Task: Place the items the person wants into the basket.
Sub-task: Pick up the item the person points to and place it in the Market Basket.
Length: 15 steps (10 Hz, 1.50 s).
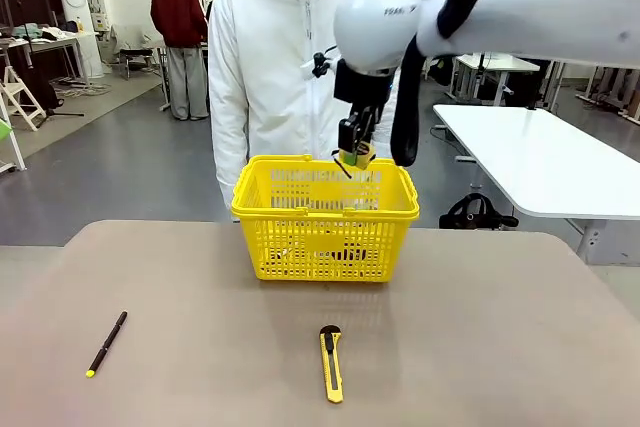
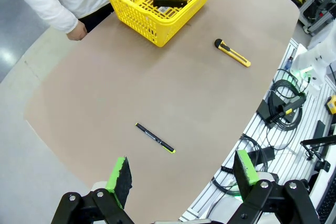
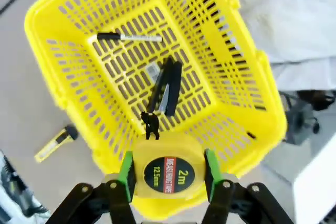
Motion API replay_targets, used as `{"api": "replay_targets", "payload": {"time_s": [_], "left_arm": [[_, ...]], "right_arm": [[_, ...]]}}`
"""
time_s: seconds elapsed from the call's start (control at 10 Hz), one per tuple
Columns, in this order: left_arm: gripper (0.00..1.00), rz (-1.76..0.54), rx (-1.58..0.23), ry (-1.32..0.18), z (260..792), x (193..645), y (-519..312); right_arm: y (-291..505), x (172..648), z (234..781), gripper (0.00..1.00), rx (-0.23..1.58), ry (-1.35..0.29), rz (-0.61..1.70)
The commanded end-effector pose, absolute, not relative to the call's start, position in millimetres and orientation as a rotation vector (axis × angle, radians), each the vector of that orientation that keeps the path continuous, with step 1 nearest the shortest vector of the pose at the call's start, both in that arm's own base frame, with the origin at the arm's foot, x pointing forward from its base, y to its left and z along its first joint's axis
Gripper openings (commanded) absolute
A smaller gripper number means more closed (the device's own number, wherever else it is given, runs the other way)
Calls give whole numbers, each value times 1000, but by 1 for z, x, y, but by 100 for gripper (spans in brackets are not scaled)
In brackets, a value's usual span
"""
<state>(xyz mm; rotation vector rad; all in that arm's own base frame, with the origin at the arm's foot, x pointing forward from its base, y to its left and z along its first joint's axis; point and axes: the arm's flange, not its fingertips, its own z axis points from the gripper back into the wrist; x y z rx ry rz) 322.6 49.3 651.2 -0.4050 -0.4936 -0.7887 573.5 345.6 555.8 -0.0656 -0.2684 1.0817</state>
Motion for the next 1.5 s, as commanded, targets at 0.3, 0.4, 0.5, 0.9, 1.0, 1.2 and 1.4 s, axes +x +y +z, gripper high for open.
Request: {"api": "replay_targets", "payload": {"time_s": [0.3, 0.4, 0.5, 0.9, 1.0, 1.2, 1.4], "left_arm": [[100, -801, -412, -495, 652, 322, 51], [100, -801, -412, -495, 652, 322, 51], [100, -801, -412, -495, 652, 322, 51], [100, -801, -412, -495, 652, 322, 51], [100, -801, -412, -495, 652, 322, 51], [100, -801, -412, -495, 652, 322, 51], [100, -801, -412, -495, 652, 322, 51]], "right_arm": [[365, 601, 483, 7, 5, -115, 1227], [367, 603, 473, 7, -9, -91, 1230], [367, 605, 468, 7, -8, -84, 1231], [365, 605, 465, 7, -16, -69, 1235], [366, 605, 465, 100, -12, -66, 1248], [366, 606, 465, 100, -18, -64, 1253], [366, 606, 464, 100, -18, -64, 1255]]}}
